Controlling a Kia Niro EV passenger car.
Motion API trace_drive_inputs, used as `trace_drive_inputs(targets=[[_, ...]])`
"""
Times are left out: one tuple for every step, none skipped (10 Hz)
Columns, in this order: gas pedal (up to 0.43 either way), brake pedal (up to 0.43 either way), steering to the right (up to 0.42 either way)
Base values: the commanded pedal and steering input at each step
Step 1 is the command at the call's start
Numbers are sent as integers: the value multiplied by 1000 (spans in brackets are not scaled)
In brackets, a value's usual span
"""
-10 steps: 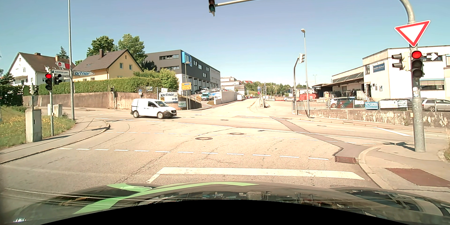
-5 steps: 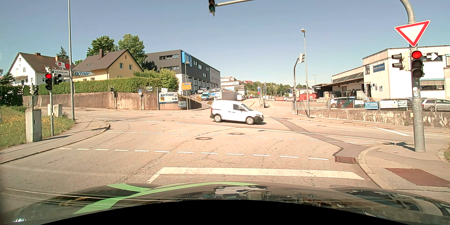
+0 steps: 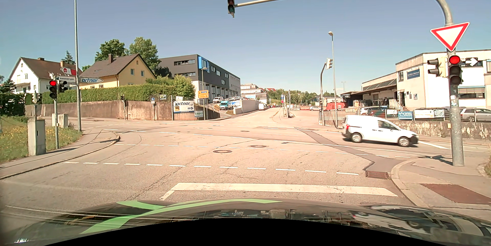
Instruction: Follow the waypoints while adhering to traffic rules and regulations
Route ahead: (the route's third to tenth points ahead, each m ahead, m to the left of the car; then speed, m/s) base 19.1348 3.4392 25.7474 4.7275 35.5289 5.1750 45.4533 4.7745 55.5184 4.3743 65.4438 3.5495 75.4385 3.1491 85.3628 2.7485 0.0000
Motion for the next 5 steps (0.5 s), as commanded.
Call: trace_drive_inputs(targets=[[0,494,36],[0,494,36],[0,494,36],[0,500,36],[0,500,36]])
